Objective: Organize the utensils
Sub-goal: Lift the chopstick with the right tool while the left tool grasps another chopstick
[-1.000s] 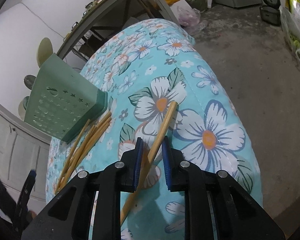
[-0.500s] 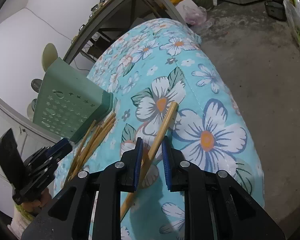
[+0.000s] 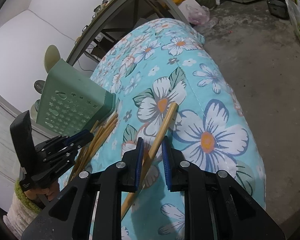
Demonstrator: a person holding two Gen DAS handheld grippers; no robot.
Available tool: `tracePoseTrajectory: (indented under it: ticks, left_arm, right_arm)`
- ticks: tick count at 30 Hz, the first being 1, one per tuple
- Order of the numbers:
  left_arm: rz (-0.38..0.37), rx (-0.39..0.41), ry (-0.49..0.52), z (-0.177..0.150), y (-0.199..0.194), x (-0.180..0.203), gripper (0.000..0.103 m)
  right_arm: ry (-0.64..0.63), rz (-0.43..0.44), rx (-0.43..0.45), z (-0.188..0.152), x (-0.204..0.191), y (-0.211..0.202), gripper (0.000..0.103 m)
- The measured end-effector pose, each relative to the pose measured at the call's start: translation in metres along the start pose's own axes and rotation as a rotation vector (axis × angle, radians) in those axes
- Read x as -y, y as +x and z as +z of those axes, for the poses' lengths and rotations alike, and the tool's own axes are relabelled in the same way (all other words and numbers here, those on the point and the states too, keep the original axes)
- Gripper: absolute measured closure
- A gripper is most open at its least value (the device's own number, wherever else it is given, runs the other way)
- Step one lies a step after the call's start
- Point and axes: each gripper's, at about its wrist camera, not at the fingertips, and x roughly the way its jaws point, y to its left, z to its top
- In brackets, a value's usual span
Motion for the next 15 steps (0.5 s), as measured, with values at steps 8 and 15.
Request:
tracePoseTrajectory:
  ticks: [8,15]
  left_arm:
    - [0.023,-0.014,-0.032,0.004,0.012,-0.002,0.096]
    - [0.029,0.023,-0.043,0.007,-0.011,-0.001,0.097]
  right_arm:
    - [0.011,0.009,-0.002,0.001,0.002,0.000,0.088]
    - [0.016,0.010,-0.004,0.002,0.003,0.001,0.089]
